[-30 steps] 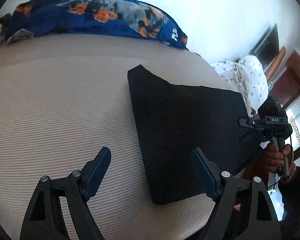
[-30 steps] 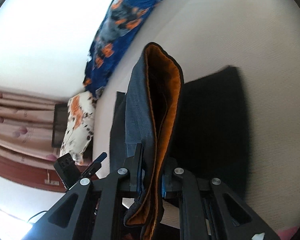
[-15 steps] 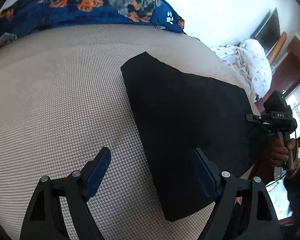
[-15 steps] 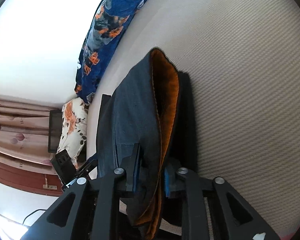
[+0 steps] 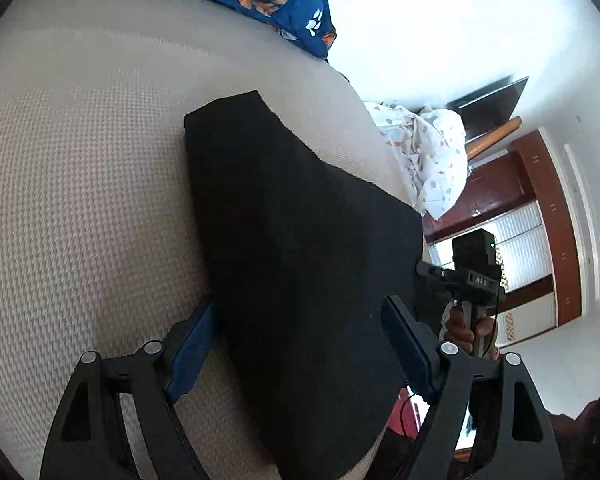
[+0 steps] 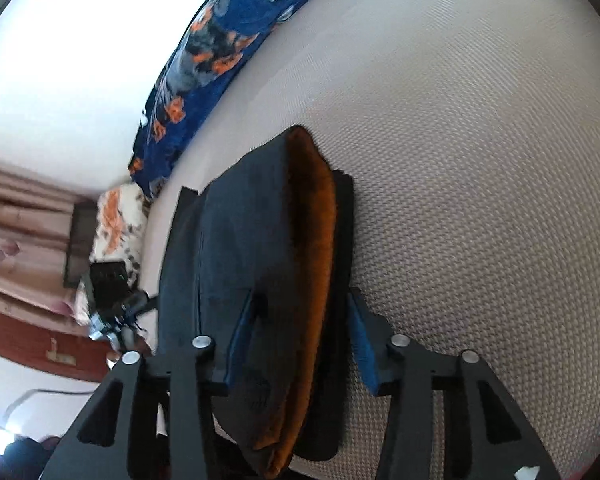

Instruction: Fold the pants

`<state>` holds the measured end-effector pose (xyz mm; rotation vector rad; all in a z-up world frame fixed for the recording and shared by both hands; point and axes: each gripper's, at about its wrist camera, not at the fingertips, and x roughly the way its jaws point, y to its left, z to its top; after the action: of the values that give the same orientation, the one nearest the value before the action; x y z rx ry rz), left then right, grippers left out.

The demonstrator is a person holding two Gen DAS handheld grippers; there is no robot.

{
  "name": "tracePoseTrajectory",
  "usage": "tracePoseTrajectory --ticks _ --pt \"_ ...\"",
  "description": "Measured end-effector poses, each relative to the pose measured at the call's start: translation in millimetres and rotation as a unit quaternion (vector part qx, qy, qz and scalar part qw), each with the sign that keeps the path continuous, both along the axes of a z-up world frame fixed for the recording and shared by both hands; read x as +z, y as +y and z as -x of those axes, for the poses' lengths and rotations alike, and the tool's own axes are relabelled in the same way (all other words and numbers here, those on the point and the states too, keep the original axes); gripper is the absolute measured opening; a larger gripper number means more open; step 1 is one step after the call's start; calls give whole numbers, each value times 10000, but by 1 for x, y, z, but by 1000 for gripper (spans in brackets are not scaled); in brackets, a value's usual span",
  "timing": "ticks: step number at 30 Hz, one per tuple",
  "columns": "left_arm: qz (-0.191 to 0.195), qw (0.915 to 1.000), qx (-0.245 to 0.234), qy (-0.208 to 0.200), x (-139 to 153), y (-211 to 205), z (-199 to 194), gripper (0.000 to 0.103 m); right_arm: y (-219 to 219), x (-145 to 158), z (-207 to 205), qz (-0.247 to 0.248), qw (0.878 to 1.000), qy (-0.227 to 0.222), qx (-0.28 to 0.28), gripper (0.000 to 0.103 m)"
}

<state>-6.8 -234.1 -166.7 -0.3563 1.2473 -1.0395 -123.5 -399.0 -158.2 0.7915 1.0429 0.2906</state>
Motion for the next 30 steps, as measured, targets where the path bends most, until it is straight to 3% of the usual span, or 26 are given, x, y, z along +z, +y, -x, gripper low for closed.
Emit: tracePoseTrajectory --ticks 1,2,4,8,14,19,22,26,30 --pt "-25 10000 12 1 -1 -3 -1 67 2 0 0 14 10000 -30 39 33" --pt "-82 10000 34 -30 -2 -5 -2 49 3 0 0 1 10000 -59 58 29" --pt "-242 9995 116 -159 -4 -7 -1 32 5 1 2 -26 9998 -184 91 26" --pt "-143 9992 341 -172 -6 2 0 22 9 -1 0 -243 9991 -340 41 24" --pt "6 9961 863 -202 6 55 -10 19 38 -5 -36 -631 9964 -533 188 23" --pt "-2 9846 1688 -463 17 125 -11 18 79 -9 -82 -777 9932 -739 449 22" --pt "-219 9777 2016 -538 9 151 -7 18 92 -8 -99 -626 9942 -789 365 23" --pt "-558 9723 2088 -885 7 152 11 18 70 6 -82 -710 9955 -623 26 25" --pt "-618 9671 2193 -1133 9 152 22 22 56 32 -49 -1048 9926 -578 179 25"
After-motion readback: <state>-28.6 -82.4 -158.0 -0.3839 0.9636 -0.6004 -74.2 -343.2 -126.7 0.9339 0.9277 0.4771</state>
